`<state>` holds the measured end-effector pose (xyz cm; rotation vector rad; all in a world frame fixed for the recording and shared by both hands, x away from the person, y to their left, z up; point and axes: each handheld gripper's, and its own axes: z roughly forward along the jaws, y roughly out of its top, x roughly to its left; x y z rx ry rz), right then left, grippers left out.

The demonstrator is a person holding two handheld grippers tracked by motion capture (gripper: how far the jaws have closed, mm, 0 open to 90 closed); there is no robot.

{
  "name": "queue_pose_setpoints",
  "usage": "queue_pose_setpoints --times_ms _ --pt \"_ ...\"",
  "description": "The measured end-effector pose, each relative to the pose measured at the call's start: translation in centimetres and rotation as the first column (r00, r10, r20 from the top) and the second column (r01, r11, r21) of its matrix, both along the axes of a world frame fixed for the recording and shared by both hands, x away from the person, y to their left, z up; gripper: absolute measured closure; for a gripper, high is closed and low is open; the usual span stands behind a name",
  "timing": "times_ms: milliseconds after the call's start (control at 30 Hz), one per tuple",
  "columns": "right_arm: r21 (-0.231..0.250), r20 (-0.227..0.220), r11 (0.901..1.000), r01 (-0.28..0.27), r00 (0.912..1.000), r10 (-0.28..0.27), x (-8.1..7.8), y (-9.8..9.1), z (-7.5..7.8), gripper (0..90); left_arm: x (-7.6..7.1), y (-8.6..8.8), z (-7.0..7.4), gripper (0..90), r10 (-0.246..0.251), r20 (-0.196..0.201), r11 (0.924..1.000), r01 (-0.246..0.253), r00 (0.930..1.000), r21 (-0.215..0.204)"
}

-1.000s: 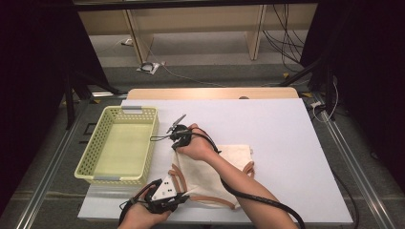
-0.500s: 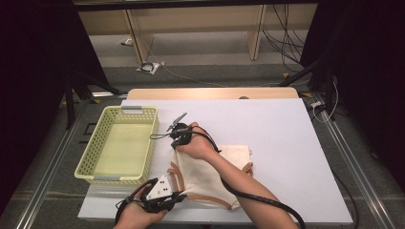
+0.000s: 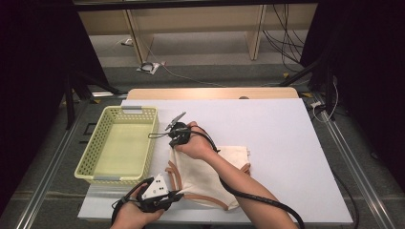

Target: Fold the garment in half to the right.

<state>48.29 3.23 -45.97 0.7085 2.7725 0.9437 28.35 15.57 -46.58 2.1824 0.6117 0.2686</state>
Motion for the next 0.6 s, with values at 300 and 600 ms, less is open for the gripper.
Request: queue_pose_setpoints --times_ms 300,600 --pt "0.018 0.011 0.9998 0.000 0.9999 0.000 -0.12 0.18 0.39 89.2 -0.07 0.54 0.53 85.8 -0.001 0.007 1.0000 0.001 1.0000 0.005" --pt "0.036 0.017 0.9993 0.002 0.9998 -0.002 -0.10 0.27 0.66 89.2 -0.10 0.93 0.85 85.7 -0.003 0.010 1.0000 0.003 0.9999 0.008"
